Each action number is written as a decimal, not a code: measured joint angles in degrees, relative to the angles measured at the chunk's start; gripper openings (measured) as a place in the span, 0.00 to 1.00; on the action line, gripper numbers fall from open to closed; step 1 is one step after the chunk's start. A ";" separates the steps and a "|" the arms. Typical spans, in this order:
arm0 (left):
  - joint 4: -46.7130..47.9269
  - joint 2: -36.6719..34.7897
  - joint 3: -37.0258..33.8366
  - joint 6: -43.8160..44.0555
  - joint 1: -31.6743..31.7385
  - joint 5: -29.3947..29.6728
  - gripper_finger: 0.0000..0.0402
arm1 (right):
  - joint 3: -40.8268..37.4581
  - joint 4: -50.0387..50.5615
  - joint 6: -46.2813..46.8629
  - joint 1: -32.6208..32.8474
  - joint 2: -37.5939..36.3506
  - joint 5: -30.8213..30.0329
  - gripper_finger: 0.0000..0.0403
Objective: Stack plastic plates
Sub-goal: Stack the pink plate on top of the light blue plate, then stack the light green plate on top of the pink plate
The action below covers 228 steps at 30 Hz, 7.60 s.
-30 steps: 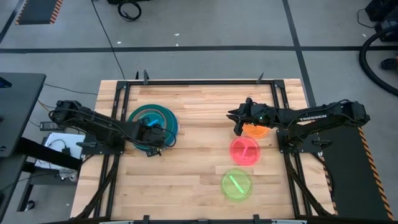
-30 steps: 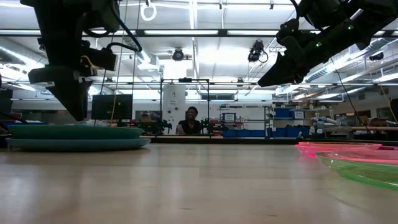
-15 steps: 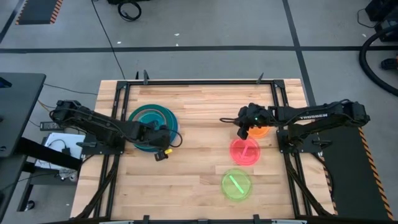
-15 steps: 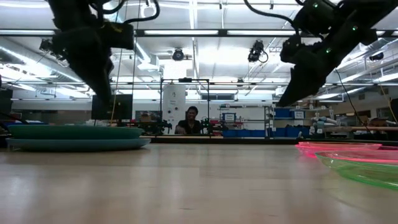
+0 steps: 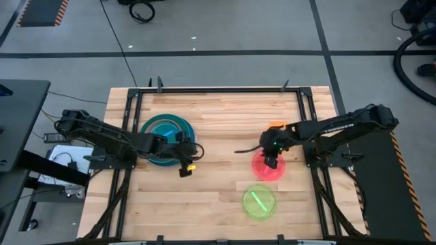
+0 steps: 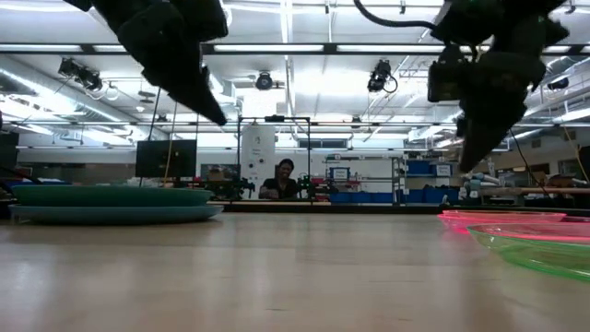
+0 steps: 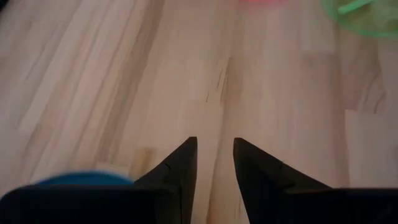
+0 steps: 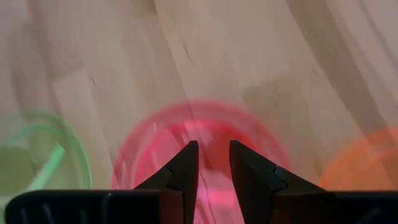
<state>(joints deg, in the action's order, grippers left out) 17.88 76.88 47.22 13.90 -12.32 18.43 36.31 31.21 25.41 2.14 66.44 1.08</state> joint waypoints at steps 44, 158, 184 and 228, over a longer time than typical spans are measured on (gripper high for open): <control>-0.13 7.67 0.81 -25.04 1.56 3.00 0.28 | 2.70 11.54 13.03 9.61 15.06 -4.12 0.25; 47.03 22.71 23.28 0.77 -10.62 10.26 0.00 | 0.90 -22.21 -7.49 12.69 9.19 -46.85 0.25; 47.24 3.04 0.69 19.92 -13.76 12.19 0.00 | 0.75 -23.74 -7.56 12.69 9.24 -46.44 0.25; -8.58 4.98 -0.02 -25.26 -9.25 9.16 0.36 | 3.86 -16.41 3.44 19.26 9.26 1.72 0.25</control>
<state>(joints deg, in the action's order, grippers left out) 9.30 81.87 47.20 -11.36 -21.57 27.59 40.17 14.80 28.85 21.40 75.70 2.80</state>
